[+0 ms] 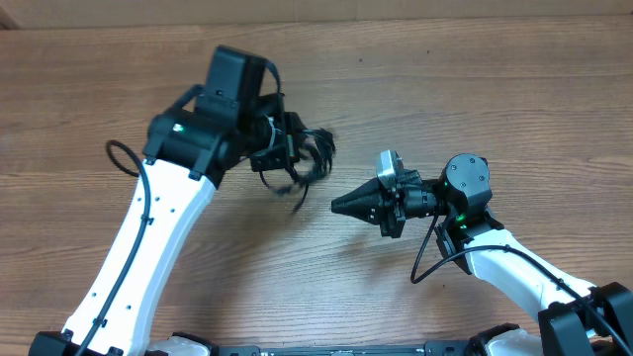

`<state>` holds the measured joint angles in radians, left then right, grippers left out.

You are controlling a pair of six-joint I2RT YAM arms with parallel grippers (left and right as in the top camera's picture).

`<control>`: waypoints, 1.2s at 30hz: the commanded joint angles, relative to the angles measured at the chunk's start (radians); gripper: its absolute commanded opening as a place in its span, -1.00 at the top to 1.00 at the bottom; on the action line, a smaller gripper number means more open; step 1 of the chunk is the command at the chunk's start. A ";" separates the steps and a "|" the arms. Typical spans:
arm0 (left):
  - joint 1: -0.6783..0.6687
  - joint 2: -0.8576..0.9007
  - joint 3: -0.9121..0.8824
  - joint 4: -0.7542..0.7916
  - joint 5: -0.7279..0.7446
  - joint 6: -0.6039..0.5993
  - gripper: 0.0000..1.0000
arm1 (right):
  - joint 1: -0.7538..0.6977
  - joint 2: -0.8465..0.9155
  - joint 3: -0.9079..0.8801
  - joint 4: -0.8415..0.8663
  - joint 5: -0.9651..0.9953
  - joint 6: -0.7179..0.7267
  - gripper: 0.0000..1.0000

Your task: Untangle cables

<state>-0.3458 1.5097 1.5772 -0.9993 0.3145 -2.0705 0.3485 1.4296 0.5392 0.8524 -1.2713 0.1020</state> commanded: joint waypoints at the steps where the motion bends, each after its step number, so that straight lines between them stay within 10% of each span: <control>1: 0.021 0.007 0.014 0.003 -0.033 -0.013 0.91 | 0.004 -0.006 0.018 0.006 -0.058 -0.029 0.92; 8: 0.018 0.007 0.014 -0.037 0.034 0.003 0.91 | 0.004 -0.006 0.018 -0.055 0.179 0.035 0.78; 9: 0.018 0.007 0.014 -0.048 0.045 0.007 0.91 | 0.004 -0.006 0.018 -0.077 0.234 0.059 0.49; 10: 0.014 0.007 0.014 -0.083 0.053 0.006 0.92 | 0.004 -0.006 0.018 -0.093 0.277 0.075 -0.61; 20: -0.064 0.007 0.014 -0.088 0.051 -0.003 0.92 | 0.004 -0.006 0.018 -0.092 0.284 0.077 -0.78; 31: -0.099 0.007 0.014 -0.066 0.061 -0.003 0.92 | 0.004 -0.006 0.018 -0.092 0.284 0.076 -0.24; 36: -0.107 0.007 0.014 -0.066 0.076 -0.003 0.92 | 0.004 -0.006 0.018 -0.092 0.284 0.076 0.88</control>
<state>-0.4400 1.5105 1.5776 -1.0695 0.3672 -2.0697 0.3492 1.4296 0.5404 0.7578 -0.9890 0.1829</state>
